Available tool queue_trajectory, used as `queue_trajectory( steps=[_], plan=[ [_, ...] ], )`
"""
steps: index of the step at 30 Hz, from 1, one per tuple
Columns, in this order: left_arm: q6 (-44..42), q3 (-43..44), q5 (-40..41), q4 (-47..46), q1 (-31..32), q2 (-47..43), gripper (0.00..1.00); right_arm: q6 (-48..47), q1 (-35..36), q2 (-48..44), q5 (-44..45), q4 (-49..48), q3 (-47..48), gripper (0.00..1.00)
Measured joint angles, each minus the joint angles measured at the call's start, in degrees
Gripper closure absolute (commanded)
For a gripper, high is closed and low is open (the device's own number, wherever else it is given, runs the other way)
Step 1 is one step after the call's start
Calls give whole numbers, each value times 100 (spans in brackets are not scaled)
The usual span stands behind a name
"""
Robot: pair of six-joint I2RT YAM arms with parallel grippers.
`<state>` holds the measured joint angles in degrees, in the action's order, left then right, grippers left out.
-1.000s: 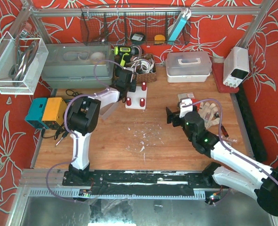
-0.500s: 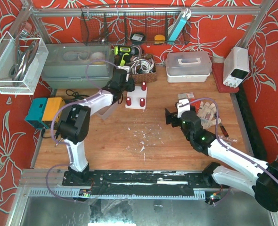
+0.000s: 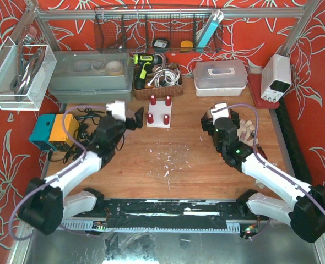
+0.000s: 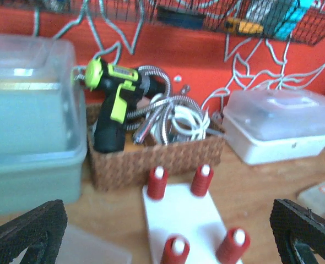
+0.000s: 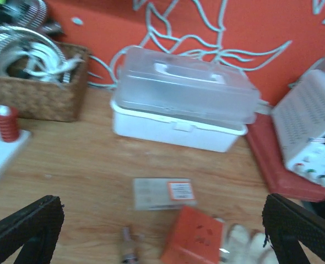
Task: Install the large spring
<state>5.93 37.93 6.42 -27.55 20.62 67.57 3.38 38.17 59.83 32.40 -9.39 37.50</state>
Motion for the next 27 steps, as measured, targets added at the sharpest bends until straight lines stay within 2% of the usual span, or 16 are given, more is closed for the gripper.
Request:
queue_trajectory(
  steps=[3,6,10,14,17,22,27],
  plan=[
    [-98,-1189,94,-592,4,-660,0,-437,-297,177,201,-190,-35,1],
    [-273,-2024,466,-785,7,-1010,0,-684,-708,310,271,-350,-251,1],
    [-752,-2544,1123,-964,-24,-1344,0,-774,-1268,313,201,-575,-833,1],
    [-1058,-2966,1368,-1578,-389,-1460,0,-776,-1779,358,-68,-984,-1403,1],
    [-1064,-3281,1252,-2122,-761,-1150,0,-782,-1985,640,-199,-1397,-1585,1],
    [-1134,-3261,994,-2549,-986,33,0,-955,-2033,1285,-542,-2122,-1740,1],
    [-1012,-3056,599,-2857,-1274,402,0,-1019,-2291,1792,-938,-2994,-1799,1]
  ],
)
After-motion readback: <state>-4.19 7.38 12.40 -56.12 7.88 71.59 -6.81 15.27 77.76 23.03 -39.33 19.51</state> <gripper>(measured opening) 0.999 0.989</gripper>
